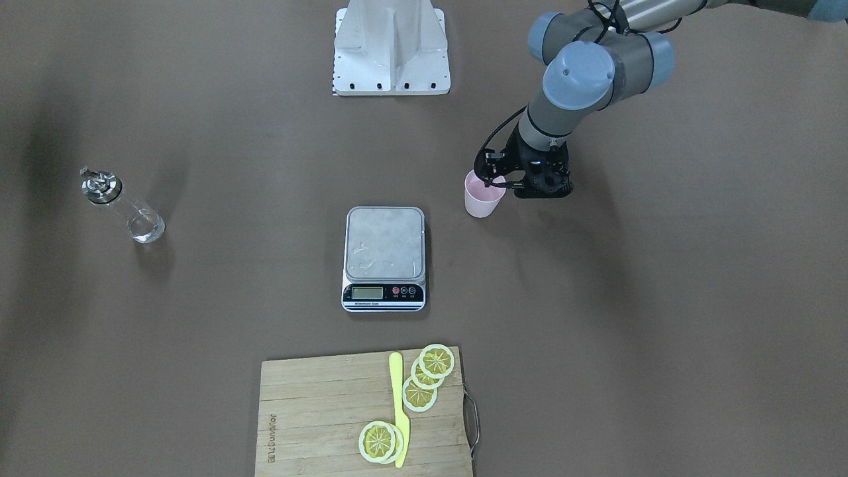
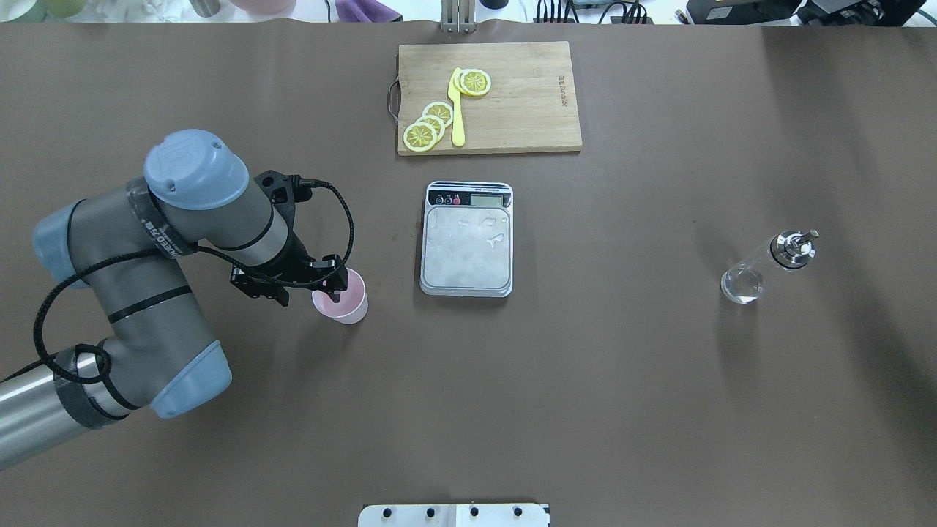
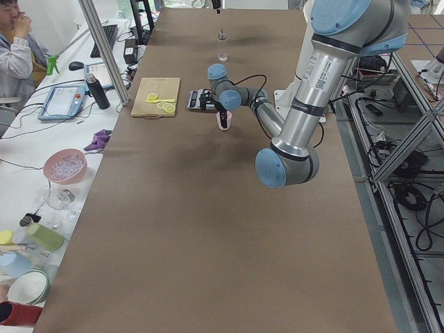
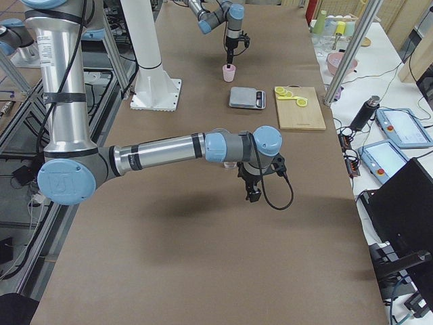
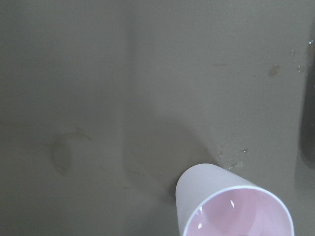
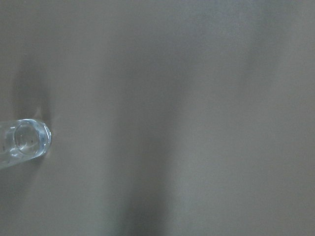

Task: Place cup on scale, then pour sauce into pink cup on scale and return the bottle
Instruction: 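Reach the left gripper to the pink cup and grasp it, then carry the pink cup with the left gripper onto the scale and release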

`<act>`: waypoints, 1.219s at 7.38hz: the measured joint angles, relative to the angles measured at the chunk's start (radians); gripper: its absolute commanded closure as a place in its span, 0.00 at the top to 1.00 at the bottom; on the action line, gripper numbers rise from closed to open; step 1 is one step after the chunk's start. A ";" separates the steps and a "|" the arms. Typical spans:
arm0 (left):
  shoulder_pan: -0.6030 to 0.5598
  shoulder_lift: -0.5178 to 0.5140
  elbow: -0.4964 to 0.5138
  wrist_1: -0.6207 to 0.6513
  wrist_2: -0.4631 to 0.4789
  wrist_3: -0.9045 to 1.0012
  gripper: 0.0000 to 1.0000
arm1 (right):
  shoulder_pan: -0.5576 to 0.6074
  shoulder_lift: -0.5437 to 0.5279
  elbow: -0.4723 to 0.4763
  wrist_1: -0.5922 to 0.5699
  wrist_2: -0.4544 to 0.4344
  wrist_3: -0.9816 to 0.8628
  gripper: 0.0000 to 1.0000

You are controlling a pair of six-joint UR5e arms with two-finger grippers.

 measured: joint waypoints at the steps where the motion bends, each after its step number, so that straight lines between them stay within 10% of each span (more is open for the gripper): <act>1: 0.007 -0.002 0.004 0.000 0.001 -0.006 0.00 | -0.005 0.000 0.003 0.000 0.006 0.000 1.00; 7: 0.009 -0.119 0.010 0.015 -0.001 -0.043 0.00 | -0.062 -0.097 0.201 0.032 0.098 0.005 1.00; 9: 0.007 -0.244 0.085 0.018 0.014 -0.100 0.00 | -0.085 -0.216 0.255 0.227 0.146 0.011 0.99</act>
